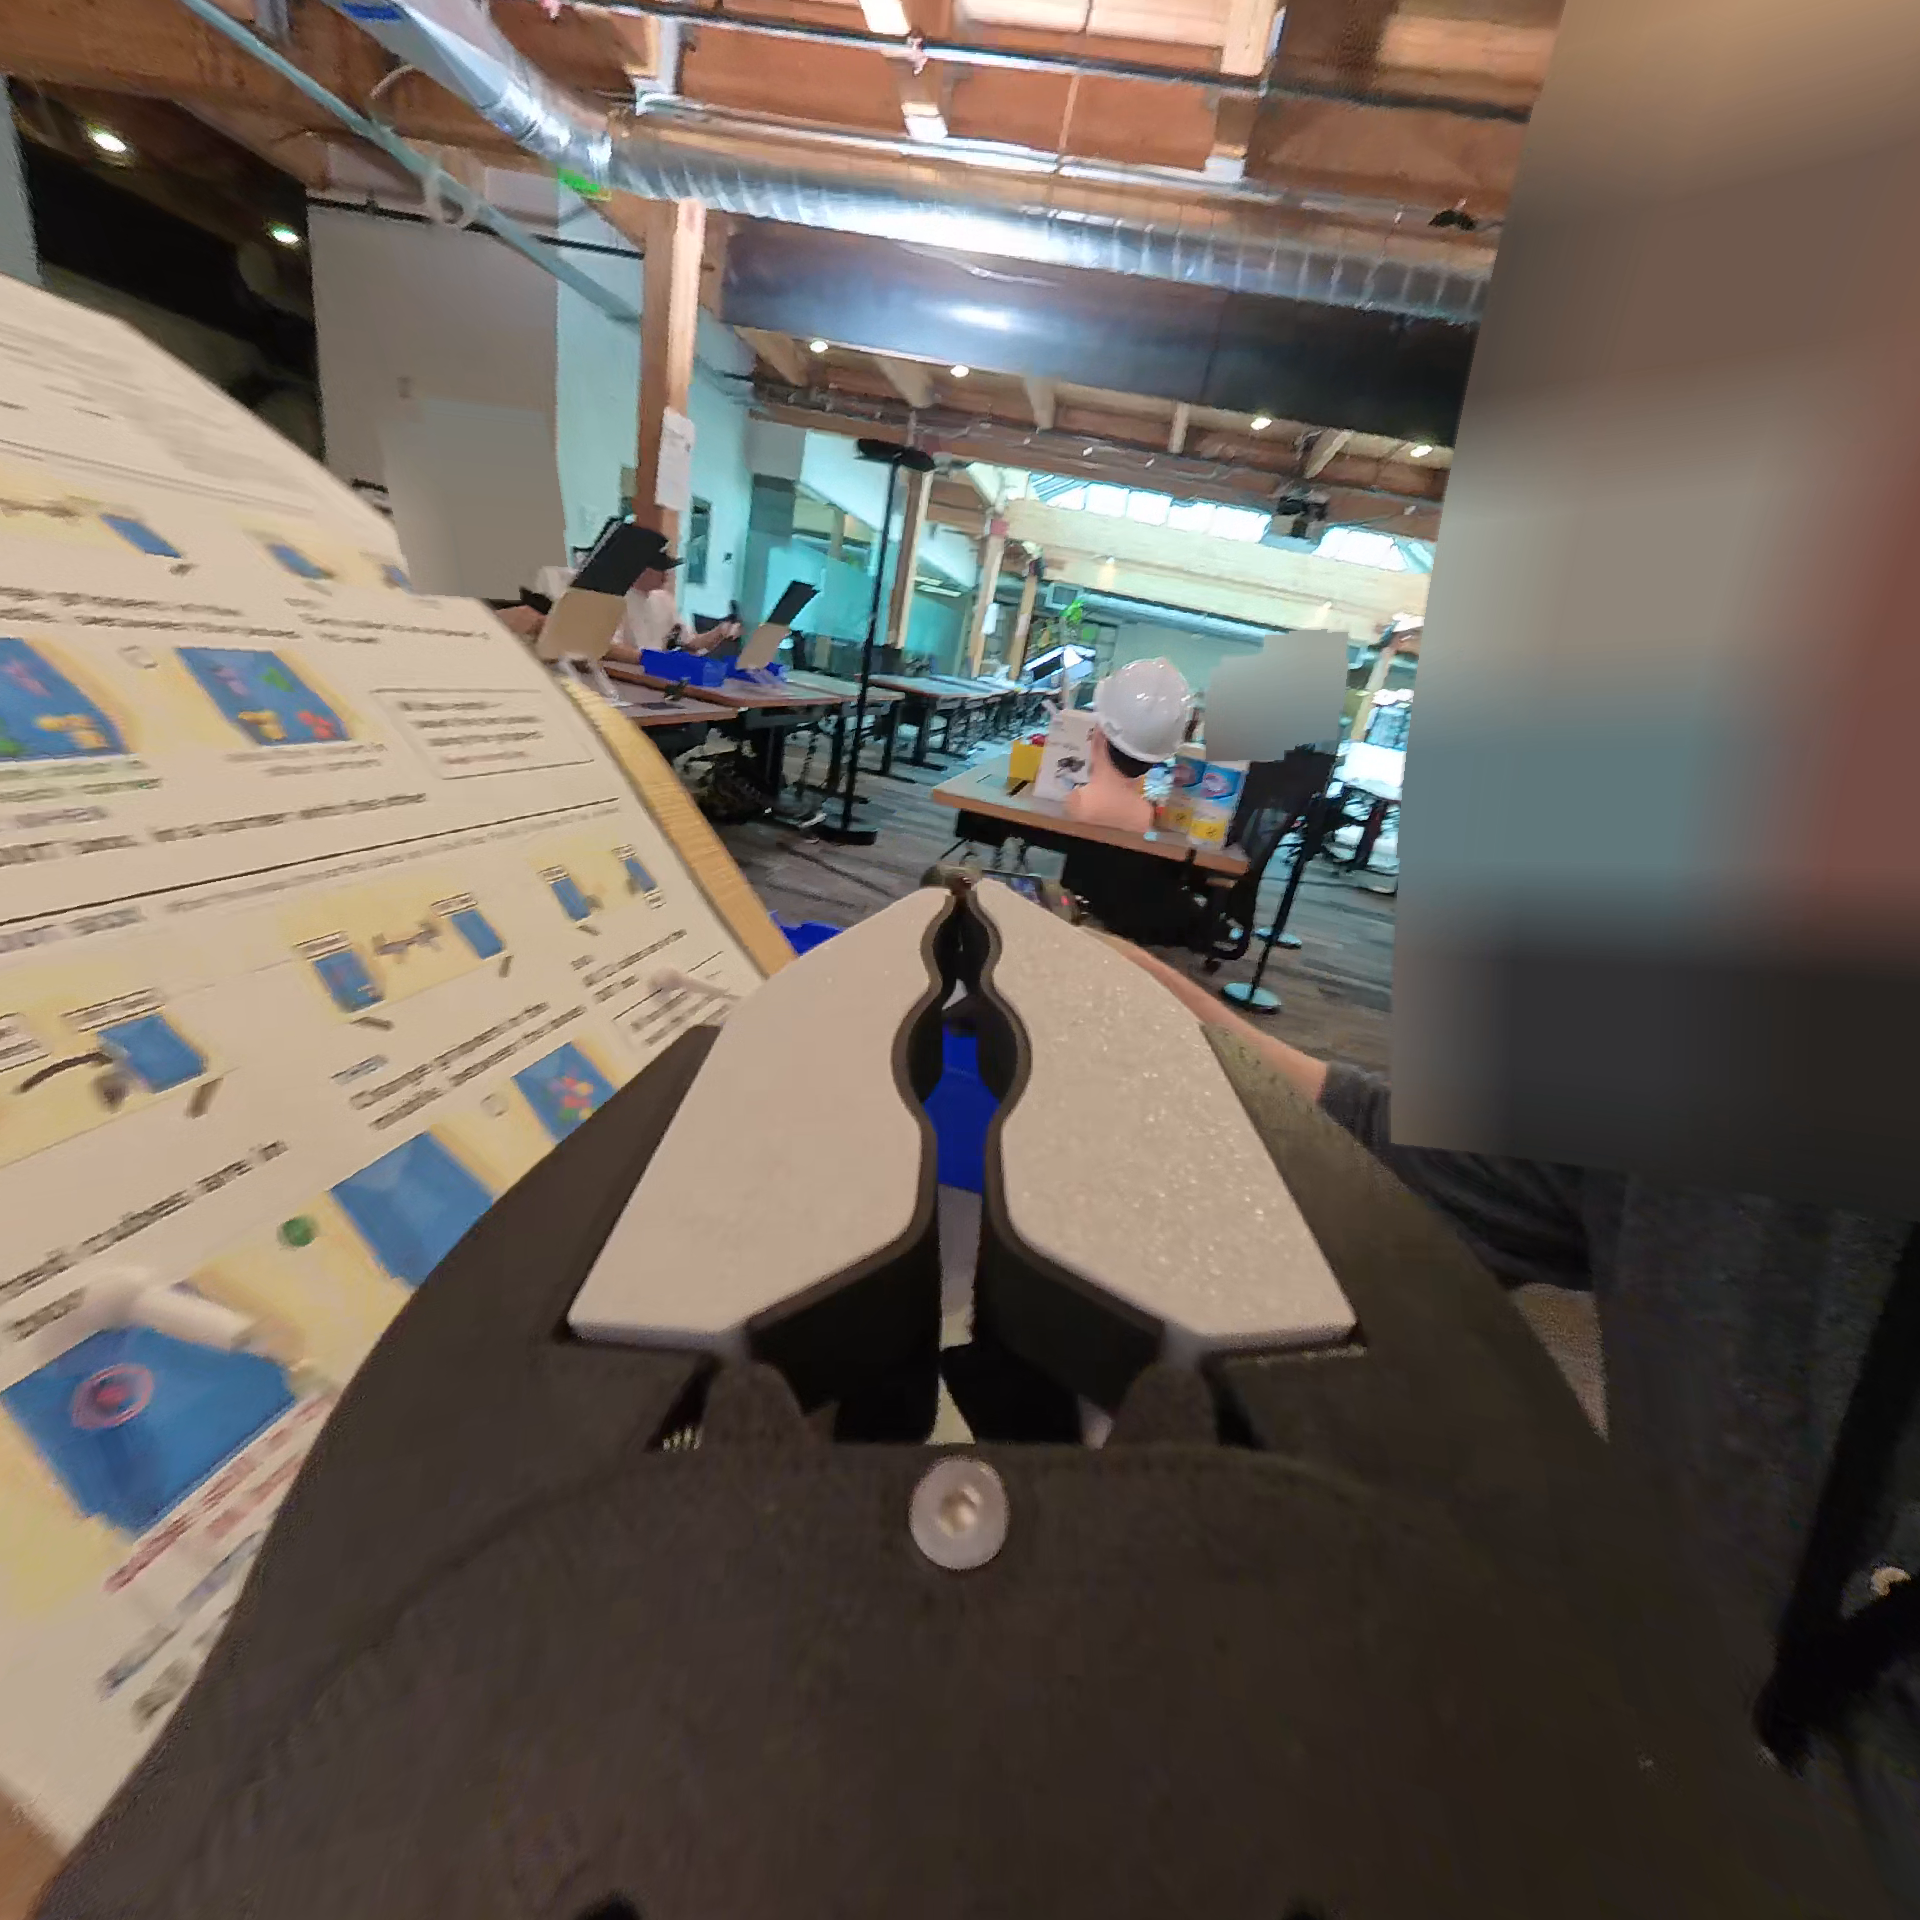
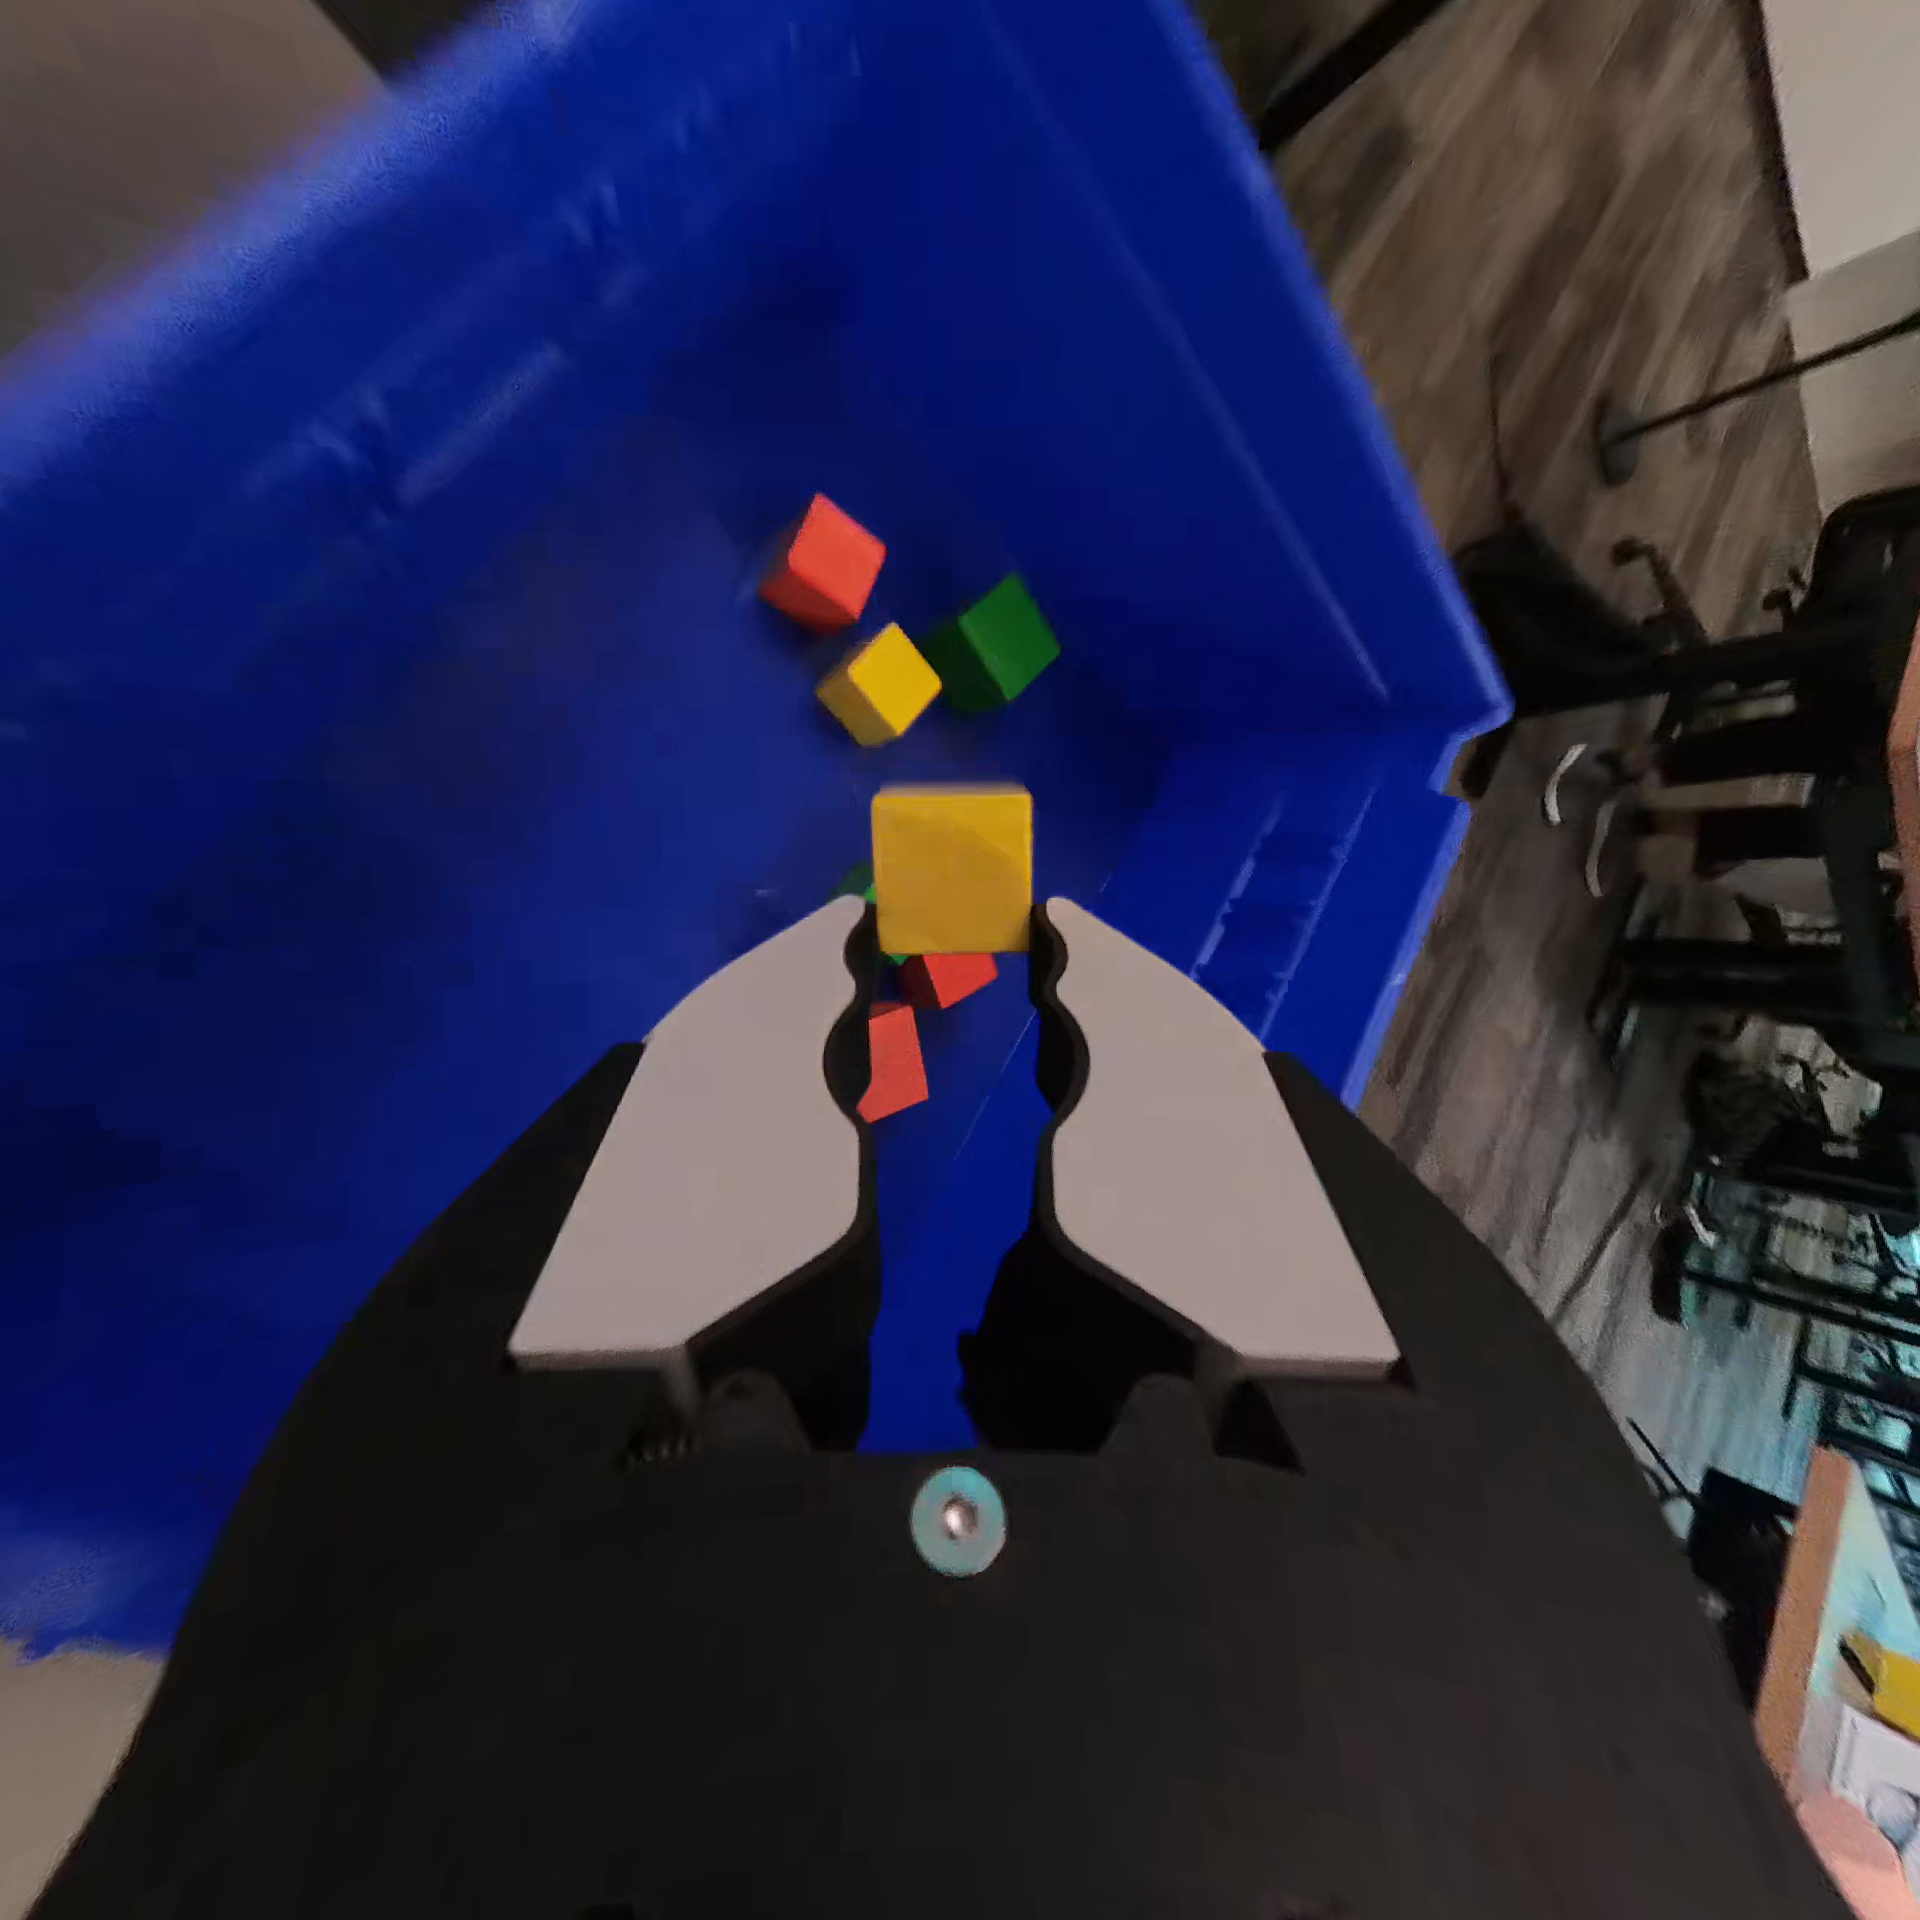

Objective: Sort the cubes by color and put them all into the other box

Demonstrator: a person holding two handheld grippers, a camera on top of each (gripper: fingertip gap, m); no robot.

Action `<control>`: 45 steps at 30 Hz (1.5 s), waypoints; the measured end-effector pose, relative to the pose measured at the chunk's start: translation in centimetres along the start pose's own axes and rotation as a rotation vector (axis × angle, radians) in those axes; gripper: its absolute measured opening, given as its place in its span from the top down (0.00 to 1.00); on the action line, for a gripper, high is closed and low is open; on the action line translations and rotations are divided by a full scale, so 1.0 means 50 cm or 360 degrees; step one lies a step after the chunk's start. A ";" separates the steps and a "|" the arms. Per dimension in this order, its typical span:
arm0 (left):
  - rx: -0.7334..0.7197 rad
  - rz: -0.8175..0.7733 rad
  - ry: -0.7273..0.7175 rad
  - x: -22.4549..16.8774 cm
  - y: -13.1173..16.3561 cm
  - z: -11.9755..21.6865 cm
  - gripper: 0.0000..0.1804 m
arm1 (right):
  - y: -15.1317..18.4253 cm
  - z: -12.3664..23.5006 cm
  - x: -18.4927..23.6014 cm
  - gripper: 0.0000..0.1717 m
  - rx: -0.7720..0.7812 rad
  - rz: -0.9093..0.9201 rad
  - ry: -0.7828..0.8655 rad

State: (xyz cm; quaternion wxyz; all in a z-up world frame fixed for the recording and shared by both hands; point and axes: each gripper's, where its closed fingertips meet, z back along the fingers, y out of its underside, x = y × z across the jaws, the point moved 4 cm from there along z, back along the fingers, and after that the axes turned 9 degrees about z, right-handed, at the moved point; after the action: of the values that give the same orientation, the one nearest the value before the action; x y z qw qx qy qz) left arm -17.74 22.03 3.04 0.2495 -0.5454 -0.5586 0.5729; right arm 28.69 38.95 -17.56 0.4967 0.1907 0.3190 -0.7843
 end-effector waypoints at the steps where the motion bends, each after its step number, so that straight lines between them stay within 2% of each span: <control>1: 0.0012 -0.0011 -0.0044 0.012 0.000 0.006 1.00 | 0.012 -0.021 0.005 0.84 0.0038 -0.0014 -0.0011; 4: 0.0003 0.0004 -0.0113 0.039 -0.009 0.032 1.00 | 0.032 -0.050 -0.003 0.72 0.0077 -0.0090 0.0022; 9: -0.0019 -0.0088 -0.0351 0.081 -0.041 0.098 1.00 | 0.013 0.004 -0.051 0.78 -0.0081 -0.0191 0.0193; 12: 0.0028 -0.0164 -0.0608 0.119 -0.060 0.157 0.98 | -0.007 0.031 -0.061 0.81 -0.0181 -0.0211 0.0231; 17: 0.0185 -0.0217 -0.1229 0.212 -0.072 0.303 0.93 | -0.035 0.043 -0.060 0.81 -0.0204 -0.0070 0.0341; 19: 0.0284 -0.0185 -0.1444 0.253 -0.060 0.358 0.89 | -0.051 0.045 -0.053 0.81 -0.0229 -0.0041 0.0357; 22: 0.0461 -0.0064 -0.1629 0.321 -0.014 0.412 0.87 | -0.068 0.047 -0.047 0.81 -0.0253 -0.0015 0.0366; 25: 0.0665 0.0112 -0.1675 0.384 0.054 0.428 0.85 | -0.078 0.050 -0.044 0.82 -0.0268 -0.0002 0.0388; 28: 0.0861 0.0153 -0.1597 0.427 0.110 0.422 0.79 | -0.097 0.057 -0.037 0.83 -0.0357 -0.0035 0.0366; 30: 0.0899 0.0142 -0.1591 0.445 0.125 0.425 0.78 | -0.112 0.062 -0.029 0.84 -0.0412 -0.0078 0.0337; 32: 0.0890 0.0248 -0.1578 0.459 0.137 0.430 0.74 | -0.122 0.064 -0.026 0.84 -0.0415 -0.0085 0.0376; 35: 0.0885 0.0296 -0.1586 0.481 0.154 0.431 0.76 | -0.142 0.066 -0.010 0.84 -0.0415 -0.0059 0.0413; 39: 0.1090 0.0340 -0.1688 0.514 0.200 0.448 0.75 | -0.181 0.084 0.009 0.85 -0.0458 -0.0050 0.0453; 42: 0.1079 0.0451 -0.1612 0.525 0.222 0.435 0.73 | -0.205 0.103 0.020 0.86 -0.0503 -0.0069 0.0469; 45: 0.1165 0.0522 -0.1643 0.535 0.244 0.429 0.71 | -0.229 0.120 0.032 0.86 -0.0548 -0.0087 0.0472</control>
State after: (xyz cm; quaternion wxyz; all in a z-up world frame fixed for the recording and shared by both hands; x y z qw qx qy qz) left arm -40.69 35.04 -22.04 0.0281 -0.1582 -0.2849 0.9450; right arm 17.81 37.23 -10.64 0.4480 0.2077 0.5227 -0.6949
